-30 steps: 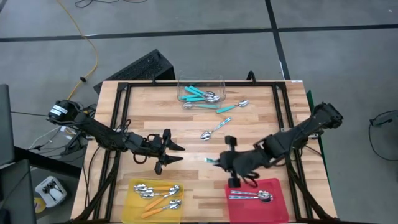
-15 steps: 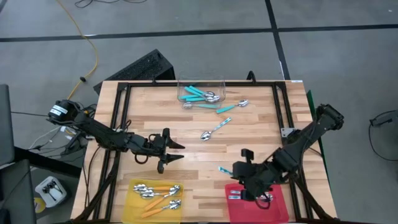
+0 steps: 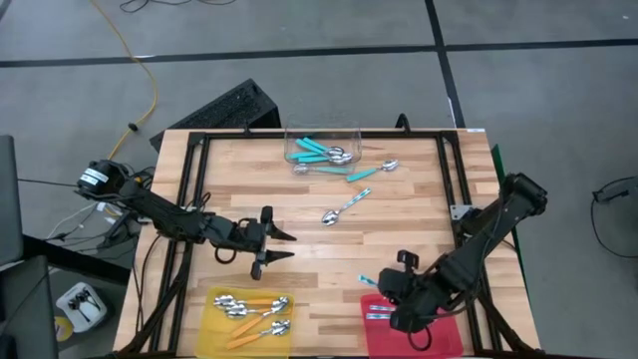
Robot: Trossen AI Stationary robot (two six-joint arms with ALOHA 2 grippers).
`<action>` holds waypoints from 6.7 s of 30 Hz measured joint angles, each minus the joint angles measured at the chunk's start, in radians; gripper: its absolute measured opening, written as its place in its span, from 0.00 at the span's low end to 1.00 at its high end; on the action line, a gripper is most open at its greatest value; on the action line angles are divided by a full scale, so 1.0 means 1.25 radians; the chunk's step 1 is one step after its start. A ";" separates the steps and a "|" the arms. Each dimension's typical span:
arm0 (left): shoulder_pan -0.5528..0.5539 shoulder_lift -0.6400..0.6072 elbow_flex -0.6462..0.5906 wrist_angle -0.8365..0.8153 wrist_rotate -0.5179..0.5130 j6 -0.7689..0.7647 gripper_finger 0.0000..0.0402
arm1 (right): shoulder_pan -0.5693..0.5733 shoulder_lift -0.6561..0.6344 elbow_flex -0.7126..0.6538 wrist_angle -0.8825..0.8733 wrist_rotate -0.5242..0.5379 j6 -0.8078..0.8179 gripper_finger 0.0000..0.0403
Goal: Sort silverware by color (type)
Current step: Put the white and blue spoon into the red bin
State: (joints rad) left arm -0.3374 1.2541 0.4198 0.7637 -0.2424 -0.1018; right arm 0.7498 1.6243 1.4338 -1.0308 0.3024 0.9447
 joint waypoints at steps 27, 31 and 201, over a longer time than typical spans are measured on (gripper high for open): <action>0.000 0.000 0.000 -0.063 -0.049 0.052 0.42 | 0.062 0.124 0.002 -0.046 -0.225 -0.139 0.11; 0.000 0.000 0.000 -0.064 -0.056 0.052 0.42 | 0.075 0.162 0.002 -0.046 -0.290 -0.140 0.11; 0.019 0.001 0.000 -0.167 -0.132 -0.105 0.42 | -0.713 -0.065 -0.304 0.448 -0.246 -1.035 0.42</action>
State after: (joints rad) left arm -0.3134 1.2549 0.4198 0.5549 -0.4072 -0.2329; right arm -0.1410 1.5425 1.0538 -0.4714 -0.0051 -0.3490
